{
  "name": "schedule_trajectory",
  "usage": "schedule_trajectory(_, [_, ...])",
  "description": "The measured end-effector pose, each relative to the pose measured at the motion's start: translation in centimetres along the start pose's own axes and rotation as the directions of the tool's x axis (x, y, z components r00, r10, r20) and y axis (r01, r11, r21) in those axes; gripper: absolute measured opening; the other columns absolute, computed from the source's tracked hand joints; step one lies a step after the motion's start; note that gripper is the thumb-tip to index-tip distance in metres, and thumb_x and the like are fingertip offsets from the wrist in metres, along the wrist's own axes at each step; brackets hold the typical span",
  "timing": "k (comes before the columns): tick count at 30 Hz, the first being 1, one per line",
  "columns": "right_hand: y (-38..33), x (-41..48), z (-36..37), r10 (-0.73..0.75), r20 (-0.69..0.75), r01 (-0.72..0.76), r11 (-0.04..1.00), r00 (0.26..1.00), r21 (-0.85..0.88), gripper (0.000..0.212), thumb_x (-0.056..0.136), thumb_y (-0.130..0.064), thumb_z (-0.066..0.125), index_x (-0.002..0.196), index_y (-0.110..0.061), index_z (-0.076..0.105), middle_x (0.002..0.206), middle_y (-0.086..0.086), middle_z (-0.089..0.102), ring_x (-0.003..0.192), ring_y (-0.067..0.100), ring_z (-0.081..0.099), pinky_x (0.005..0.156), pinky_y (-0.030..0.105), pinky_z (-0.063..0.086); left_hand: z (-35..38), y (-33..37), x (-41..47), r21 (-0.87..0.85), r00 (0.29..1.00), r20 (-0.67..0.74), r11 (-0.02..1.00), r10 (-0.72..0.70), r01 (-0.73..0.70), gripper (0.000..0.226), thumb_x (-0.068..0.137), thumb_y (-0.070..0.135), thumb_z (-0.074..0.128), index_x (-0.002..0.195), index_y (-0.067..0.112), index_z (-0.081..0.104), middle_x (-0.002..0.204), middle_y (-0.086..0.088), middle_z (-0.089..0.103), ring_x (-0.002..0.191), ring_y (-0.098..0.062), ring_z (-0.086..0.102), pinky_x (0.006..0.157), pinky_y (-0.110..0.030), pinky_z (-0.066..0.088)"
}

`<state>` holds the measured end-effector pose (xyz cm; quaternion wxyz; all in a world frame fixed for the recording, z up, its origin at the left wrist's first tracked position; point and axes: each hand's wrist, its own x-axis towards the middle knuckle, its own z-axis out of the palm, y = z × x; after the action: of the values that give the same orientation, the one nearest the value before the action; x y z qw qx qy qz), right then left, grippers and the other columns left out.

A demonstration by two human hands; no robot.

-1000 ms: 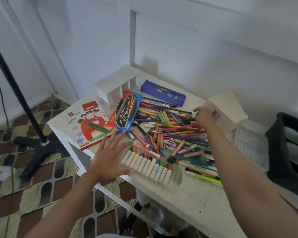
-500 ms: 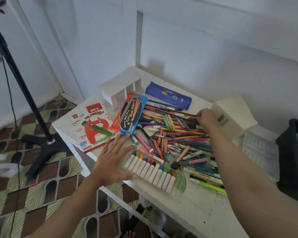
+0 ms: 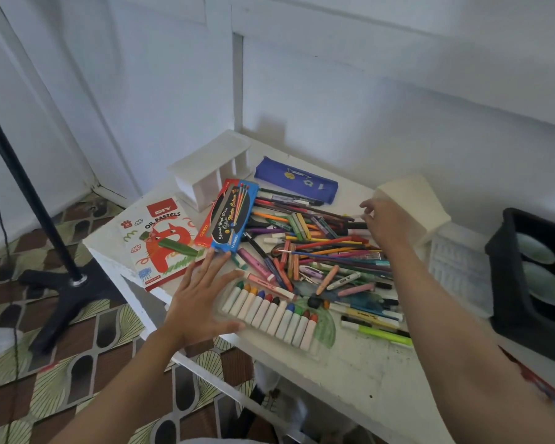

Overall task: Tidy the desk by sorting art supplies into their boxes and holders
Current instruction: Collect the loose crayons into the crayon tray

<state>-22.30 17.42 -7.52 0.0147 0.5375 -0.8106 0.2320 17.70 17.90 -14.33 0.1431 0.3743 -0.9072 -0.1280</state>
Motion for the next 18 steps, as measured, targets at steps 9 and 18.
schedule_trajectory(9, [-1.4,-5.9,-2.3,0.023,-0.294,0.039,0.978,0.956,0.204,0.011,0.085,-0.010,0.065,0.093,-0.004,0.070,0.090,0.009,0.064,0.079,0.024,0.059,0.074,0.025,0.041,0.1,-0.2,0.1,0.016,0.999,-0.017,0.999,0.030,-0.029,0.093,0.066,0.091,0.034,0.142,0.039,0.031,0.159,0.003,0.005,0.145,-0.016,-0.016,0.114,-0.033,-0.019])
schedule_trajectory(18, [-6.2,-18.0,-3.1,-0.007,-0.330,0.161,0.883,0.944,0.441,0.011,0.079,0.000,0.071,0.089,-0.004,0.071,0.083,0.005,0.064,0.070,-0.001,0.057,0.064,0.006,0.044,0.2,-0.2,0.0,0.010,0.998,-0.038,0.999,0.045,-0.044,0.092,0.067,0.092,0.026,0.141,0.037,0.030,0.158,0.004,0.004,0.145,-0.017,-0.015,0.115,-0.054,-0.001])
